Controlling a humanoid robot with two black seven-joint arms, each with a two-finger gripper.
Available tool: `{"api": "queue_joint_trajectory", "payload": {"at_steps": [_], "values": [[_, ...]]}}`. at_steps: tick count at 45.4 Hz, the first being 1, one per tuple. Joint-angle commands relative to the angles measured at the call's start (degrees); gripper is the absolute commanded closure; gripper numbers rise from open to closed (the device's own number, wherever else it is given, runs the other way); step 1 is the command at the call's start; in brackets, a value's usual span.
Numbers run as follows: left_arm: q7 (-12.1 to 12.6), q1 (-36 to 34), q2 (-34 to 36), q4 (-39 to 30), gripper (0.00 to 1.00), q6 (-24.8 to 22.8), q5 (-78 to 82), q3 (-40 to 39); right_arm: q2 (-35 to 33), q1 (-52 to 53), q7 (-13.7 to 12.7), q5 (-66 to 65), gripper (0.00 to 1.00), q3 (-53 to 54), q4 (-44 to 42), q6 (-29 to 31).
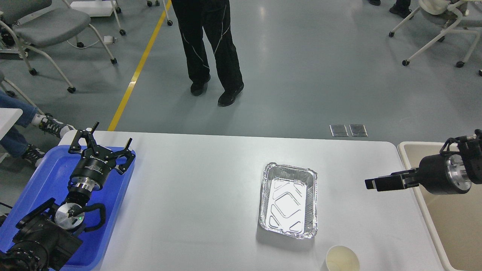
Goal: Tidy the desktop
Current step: 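Swing the right gripper out and lower it toward the white paper cup, then position the open right gripper around the white paper cup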
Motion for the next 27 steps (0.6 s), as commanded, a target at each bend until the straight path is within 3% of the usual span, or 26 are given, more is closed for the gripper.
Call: {"api": "queue_joint_trajectory", "payload": {"at_steps": [1, 9, 18, 27], "values": [[0.0, 0.0, 0.0, 0.0, 0.0, 0.0, 0.0, 0.0, -1.56, 0.81, -0.3, -1.38, 0.0, -5.28, 7.33, 0.56], [0.0, 0.0, 0.0, -0.09, 0.0, 0.0, 0.0, 0.0, 0.55, -2.08, -0.74, -0.06, 0.0, -5.1, 7.33, 0.38], [0.0, 0.0, 0.0, 0.0, 0.0, 0.0, 0.0, 0.0, 3.18, -7.01, -3.28, 2.93, 0.0, -4.75, 6.8, -0.32], [0.0, 0.0, 0.0, 0.0, 0.0, 0.0, 0.0, 0.0, 4.24, -11.75, -3.46, 3.19, 0.0, -2.82, 6.71, -0.41]]}}
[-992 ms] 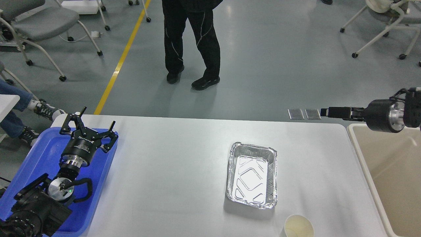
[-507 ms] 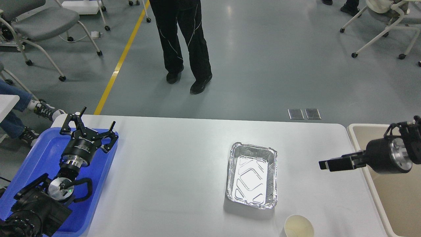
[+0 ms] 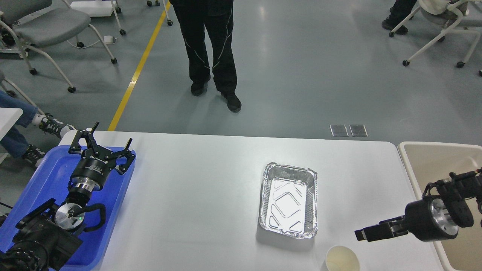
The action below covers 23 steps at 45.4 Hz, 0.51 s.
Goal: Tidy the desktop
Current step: 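Position the open right gripper around the white paper cup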
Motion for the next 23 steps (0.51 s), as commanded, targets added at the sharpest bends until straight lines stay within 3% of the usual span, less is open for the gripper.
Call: {"api": "queue_joint_trajectory", "payload": {"at_steps": [1, 23], "values": [[0.0, 0.0, 0.0, 0.02, 0.0, 0.0, 0.0, 0.0, 1.78, -5.81, -0.83, 1.06, 0.0, 2.09, 0.22, -0.2], [0.0, 0.0, 0.0, 0.02, 0.0, 0.0, 0.0, 0.0, 7.75, -17.93, -1.01, 1.06, 0.0, 11.85, -8.3, -0.38]]}}
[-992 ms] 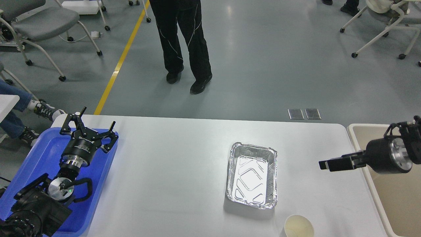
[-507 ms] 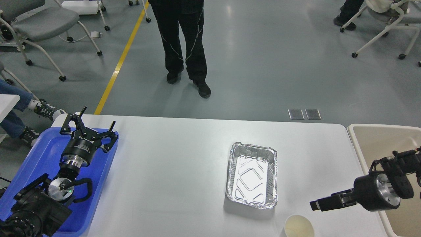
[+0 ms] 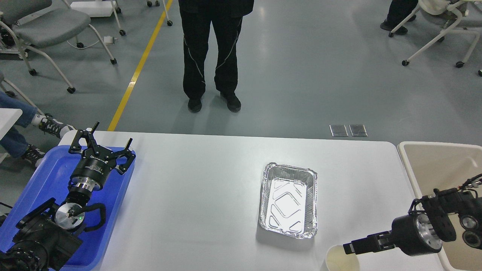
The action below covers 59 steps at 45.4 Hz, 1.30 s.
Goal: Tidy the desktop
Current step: 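Position the open right gripper around the white paper cup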
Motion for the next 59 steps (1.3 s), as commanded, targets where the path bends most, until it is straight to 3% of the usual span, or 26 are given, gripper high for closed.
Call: {"api": "queue_joint_trajectory", "payload": {"at_steps": [1, 27, 37, 41, 46, 50, 52, 59], "values": [[0.0, 0.0, 0.0, 0.01, 0.0, 0.0, 0.0, 0.0, 3.75, -7.37, -0.03, 0.01, 0.0, 4.67, -4.94, -0.11], [0.0, 0.0, 0.0, 0.01, 0.0, 0.0, 0.0, 0.0, 7.27, -14.32, 0.06, -0.96, 0.0, 6.34, -9.69, -3.45], [0.0, 0.0, 0.0, 0.01, 0.0, 0.0, 0.0, 0.0, 7.27, -14.24, 0.41, -3.16, 0.1, 6.43, -9.87, -4.77], [0.0, 0.0, 0.0, 0.01, 0.0, 0.0, 0.0, 0.0, 7.36, -14.06, 0.41, -3.6, 0.26, 6.34, -10.04, -5.47], [0.0, 0.0, 0.0, 0.01, 0.0, 0.0, 0.0, 0.0, 7.19, -13.71, 0.58, -4.21, 0.69, 6.34, -10.04, -5.47], [0.0, 0.0, 0.0, -0.08, 0.0, 0.0, 0.0, 0.0, 6.48, -13.45, 0.76, -5.53, 0.93, 6.34, -10.04, -5.38], [0.0, 0.0, 0.0, 0.01, 0.0, 0.0, 0.0, 0.0, 6.39, -13.45, 0.76, -5.53, 1.0, 6.34, -10.04, -5.38], [0.0, 0.0, 0.0, 0.01, 0.0, 0.0, 0.0, 0.0, 5.6, -13.36, 0.76, -5.44, 1.0, 6.34, -9.87, -5.03]]}}
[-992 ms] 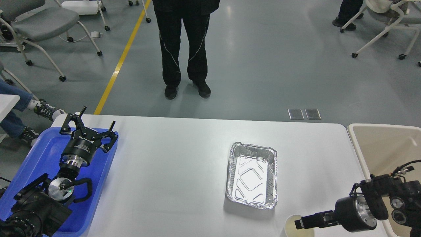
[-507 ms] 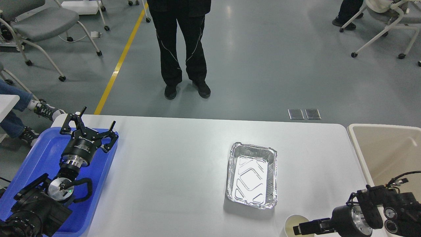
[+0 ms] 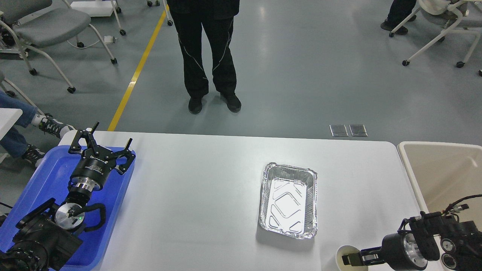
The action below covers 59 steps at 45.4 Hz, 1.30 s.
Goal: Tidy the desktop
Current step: 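Position the open right gripper around the white paper cup, then close the right gripper on the cup and lift it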
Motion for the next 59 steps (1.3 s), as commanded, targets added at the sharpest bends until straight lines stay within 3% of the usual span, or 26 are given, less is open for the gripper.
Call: {"api": "queue_joint_trajectory", "payload": {"at_steps": [1, 17, 30, 37, 59], "values": [[0.0, 0.0, 0.0, 0.02, 0.0, 0.0, 0.0, 0.0, -0.9, 0.18, 0.22, -0.74, 1.0, 0.1, 0.0, 0.0], [0.0, 0.0, 0.0, -0.07, 0.0, 0.0, 0.0, 0.0, -2.57, 1.32, 0.57, -0.56, 1.0, 0.98, 0.44, 0.0], [0.0, 0.0, 0.0, 0.02, 0.0, 0.0, 0.0, 0.0, -8.01, 8.52, 6.1, 0.06, 1.0, 1.16, 3.51, 0.71], [0.0, 0.0, 0.0, 0.02, 0.0, 0.0, 0.0, 0.0, -12.06, 13.44, 8.48, 1.02, 1.0, 1.33, 7.9, 4.04], [0.0, 0.0, 0.0, 0.02, 0.0, 0.0, 0.0, 0.0, -16.9, 23.73, 9.89, 19.47, 1.0, 9.59, 10.81, 14.24]]}}
